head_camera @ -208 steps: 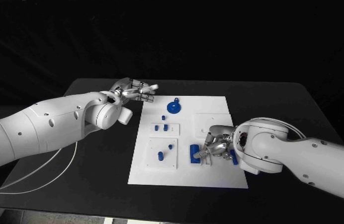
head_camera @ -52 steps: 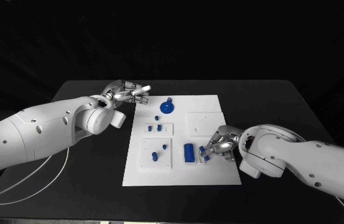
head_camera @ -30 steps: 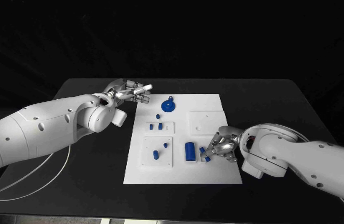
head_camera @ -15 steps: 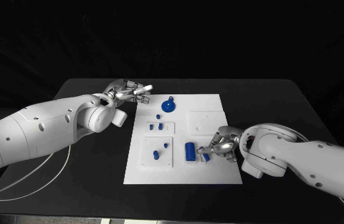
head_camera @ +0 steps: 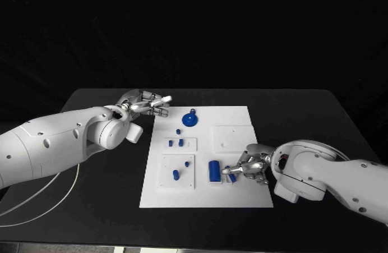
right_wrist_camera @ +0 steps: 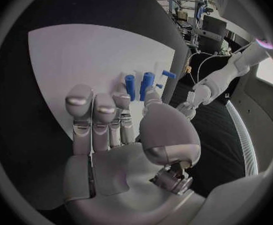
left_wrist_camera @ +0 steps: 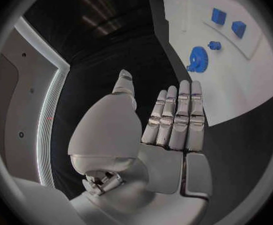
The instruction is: Assemble the parts on the task board
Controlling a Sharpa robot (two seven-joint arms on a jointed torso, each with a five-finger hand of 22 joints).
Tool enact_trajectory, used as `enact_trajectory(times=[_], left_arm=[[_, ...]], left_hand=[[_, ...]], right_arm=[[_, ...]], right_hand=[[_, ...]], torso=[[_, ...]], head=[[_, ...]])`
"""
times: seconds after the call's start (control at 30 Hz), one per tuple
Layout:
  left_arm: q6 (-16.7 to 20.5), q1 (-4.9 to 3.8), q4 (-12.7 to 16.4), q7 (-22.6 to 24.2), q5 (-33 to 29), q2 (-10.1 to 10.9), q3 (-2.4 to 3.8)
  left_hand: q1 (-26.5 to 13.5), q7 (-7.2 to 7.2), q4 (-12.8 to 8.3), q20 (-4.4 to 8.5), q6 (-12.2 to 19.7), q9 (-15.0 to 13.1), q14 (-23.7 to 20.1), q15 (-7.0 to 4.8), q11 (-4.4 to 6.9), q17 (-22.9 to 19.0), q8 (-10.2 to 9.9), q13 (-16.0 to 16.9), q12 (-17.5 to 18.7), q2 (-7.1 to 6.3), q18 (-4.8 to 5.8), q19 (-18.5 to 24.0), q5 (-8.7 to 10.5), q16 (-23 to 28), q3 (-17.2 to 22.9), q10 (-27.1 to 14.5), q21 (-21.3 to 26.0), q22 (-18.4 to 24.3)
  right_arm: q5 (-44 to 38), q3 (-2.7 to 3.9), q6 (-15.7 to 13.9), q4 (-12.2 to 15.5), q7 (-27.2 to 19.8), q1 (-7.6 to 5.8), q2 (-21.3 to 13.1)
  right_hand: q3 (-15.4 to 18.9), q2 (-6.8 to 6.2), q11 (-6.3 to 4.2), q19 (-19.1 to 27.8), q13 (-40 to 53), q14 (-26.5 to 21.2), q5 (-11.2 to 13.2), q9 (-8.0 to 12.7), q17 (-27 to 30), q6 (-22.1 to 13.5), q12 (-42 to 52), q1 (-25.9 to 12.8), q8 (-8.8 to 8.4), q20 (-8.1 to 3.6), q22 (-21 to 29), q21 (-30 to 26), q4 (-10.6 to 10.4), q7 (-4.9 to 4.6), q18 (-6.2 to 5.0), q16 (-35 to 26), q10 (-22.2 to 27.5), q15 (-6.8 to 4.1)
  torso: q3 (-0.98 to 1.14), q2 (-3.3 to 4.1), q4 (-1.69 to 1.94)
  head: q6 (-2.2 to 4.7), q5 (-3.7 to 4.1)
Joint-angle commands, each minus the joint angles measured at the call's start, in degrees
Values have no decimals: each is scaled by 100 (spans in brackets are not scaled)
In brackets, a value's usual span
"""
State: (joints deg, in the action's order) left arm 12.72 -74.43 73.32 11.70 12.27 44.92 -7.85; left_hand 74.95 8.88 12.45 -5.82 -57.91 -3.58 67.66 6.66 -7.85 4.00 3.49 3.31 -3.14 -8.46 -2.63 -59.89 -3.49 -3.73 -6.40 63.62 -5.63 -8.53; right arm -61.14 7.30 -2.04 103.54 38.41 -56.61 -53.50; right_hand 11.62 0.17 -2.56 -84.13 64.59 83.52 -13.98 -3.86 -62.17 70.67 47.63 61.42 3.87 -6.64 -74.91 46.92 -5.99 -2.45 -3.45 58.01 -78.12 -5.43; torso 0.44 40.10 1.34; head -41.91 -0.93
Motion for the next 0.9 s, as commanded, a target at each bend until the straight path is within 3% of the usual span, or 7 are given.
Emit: enact_trajectory(times=[0.03, 0.4, 0.9], left_arm=[[-59, -3, 4, 14, 21, 2, 4], [-59, -3, -40, 3, 24, -8, 3], [-54, -3, -66, -16, 27, -13, 3]], left_hand=[[41, -16, 24, 2, 36, -1, -20, 13, -2, 8, 19, 9, -30, 1, 10, 38, -31, -1, 0, -47, -9, -1], [64, -18, 70, -2, 32, -1, -31, 17, -3, 7, 20, 9, -31, -11, 11, 45, -33, -1, -5, -56, 0, 5], [64, -18, 70, -2, 32, -1, -31, 17, -3, 7, 20, 9, -31, -11, 11, 45, -33, -1, -5, -56, 0, 5]], right_arm=[[85, -30, 363, 36, 30, 47, -57], [93, 103, 402, 133, -14, 47, -199], [228, 137, 488, 177, -137, 48, -192]], right_hand=[[48, 78, 10, -311, 1, 17, -31, 5, -12, 9, -5, 0, -23, -6, -561, 19, 4, 0, 20, 22, -33, -1], [133, 186, 9, -310, 5, 16, -146, 4, -21, 16, 5, 0, -22, -5, -562, 36, 24, 3, 20, 31, -36, 0], [215, 328, 6, -310, 8, 19, -341, 5, -43, 23, 17, 33, -24, -4, -569, 68, 81, 7, 26, 54, -44, 1]], torso=[[1, 1, -1], [6, 0, -1], [0, 1, 3]], head=[[-1, -4], [8, -13], [8, 10]])
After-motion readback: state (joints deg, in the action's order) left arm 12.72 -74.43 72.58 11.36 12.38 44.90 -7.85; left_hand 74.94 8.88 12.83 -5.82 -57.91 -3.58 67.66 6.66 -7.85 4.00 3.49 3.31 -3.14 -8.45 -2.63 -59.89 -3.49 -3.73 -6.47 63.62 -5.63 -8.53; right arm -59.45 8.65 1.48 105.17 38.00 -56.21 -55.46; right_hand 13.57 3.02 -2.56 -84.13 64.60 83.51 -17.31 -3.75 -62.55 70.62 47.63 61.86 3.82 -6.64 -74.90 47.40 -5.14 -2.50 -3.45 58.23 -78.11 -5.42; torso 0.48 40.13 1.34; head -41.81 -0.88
